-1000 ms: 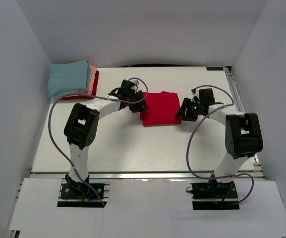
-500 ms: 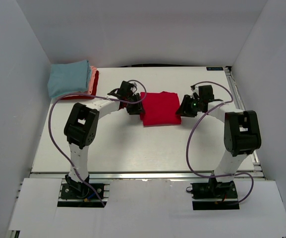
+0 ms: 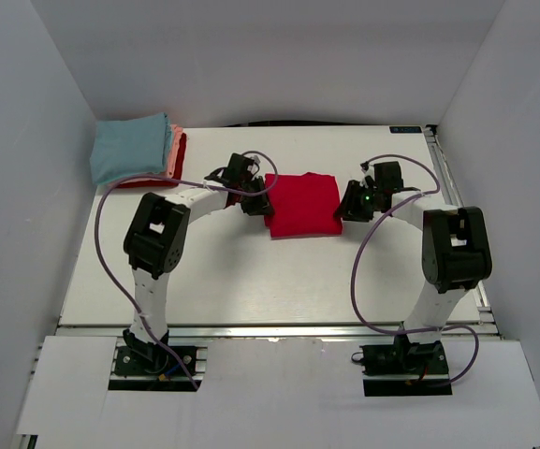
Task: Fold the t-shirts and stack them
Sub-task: Fold the long partially folded tshirt into a neat square, then put the neatly folded tshirt into the corner of the board with the left arm
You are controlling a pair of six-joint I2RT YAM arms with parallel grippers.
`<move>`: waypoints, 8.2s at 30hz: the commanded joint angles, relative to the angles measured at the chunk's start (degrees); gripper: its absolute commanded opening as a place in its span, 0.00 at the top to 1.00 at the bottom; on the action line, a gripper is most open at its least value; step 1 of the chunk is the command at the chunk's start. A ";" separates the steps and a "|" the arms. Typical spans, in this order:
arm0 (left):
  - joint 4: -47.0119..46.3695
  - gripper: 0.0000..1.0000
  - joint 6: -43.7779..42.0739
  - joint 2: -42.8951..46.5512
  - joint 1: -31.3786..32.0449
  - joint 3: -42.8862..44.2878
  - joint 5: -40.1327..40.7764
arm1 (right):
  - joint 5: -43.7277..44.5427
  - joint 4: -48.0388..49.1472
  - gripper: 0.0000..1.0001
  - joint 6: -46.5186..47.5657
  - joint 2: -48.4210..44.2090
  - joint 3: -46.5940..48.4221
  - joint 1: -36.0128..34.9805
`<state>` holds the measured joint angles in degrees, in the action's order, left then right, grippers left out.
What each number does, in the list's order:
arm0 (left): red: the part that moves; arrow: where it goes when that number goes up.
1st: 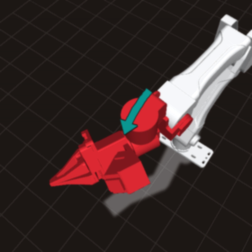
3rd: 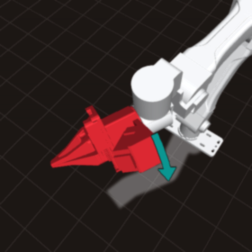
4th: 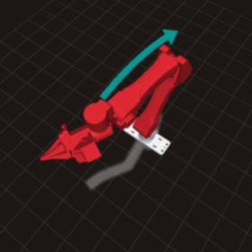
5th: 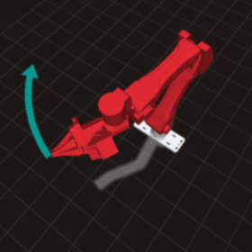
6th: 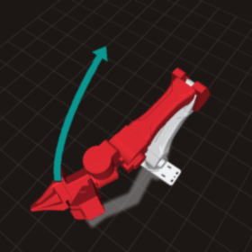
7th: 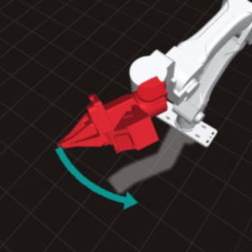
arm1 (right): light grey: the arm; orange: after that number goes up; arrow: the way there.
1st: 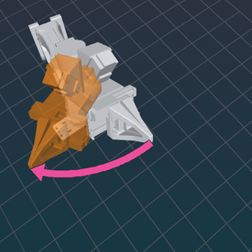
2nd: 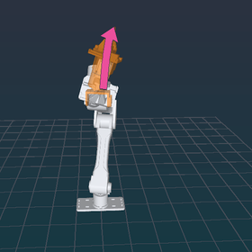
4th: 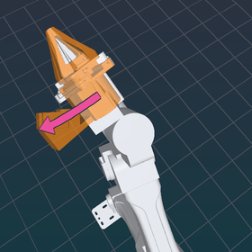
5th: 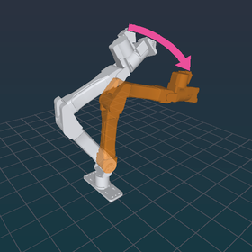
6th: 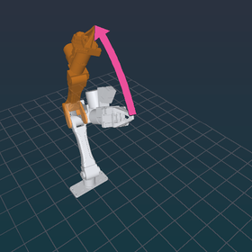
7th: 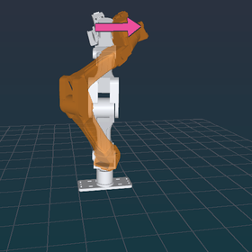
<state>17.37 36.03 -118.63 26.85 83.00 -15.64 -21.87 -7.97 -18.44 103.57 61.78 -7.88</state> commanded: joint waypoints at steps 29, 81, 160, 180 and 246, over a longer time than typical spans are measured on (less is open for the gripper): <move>3.02 1.00 -1.49 2.00 0.66 4.98 1.49 | -7.14 3.84 0.94 1.56 3.13 -0.52 1.20; 13.22 0.37 -5.71 -5.64 2.32 13.32 11.07 | -6.79 1.99 0.30 1.56 -15.85 -0.52 1.38; 37.92 1.00 -27.32 -14.96 -7.95 45.84 59.05 | -9.42 -1.00 0.34 -1.69 -27.81 0.36 1.38; 29.05 1.00 -39.28 -12.60 -17.62 57.27 59.34 | -13.02 0.67 0.34 -3.54 -28.51 -3.59 1.38; 17.27 1.00 -34.10 -13.82 -35.81 57.18 33.85 | -11.36 0.06 0.33 -3.45 -22.97 -4.83 -3.19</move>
<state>37.65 1.04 -132.09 -8.82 139.55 23.77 -34.54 -7.27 -23.29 80.27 54.19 -10.28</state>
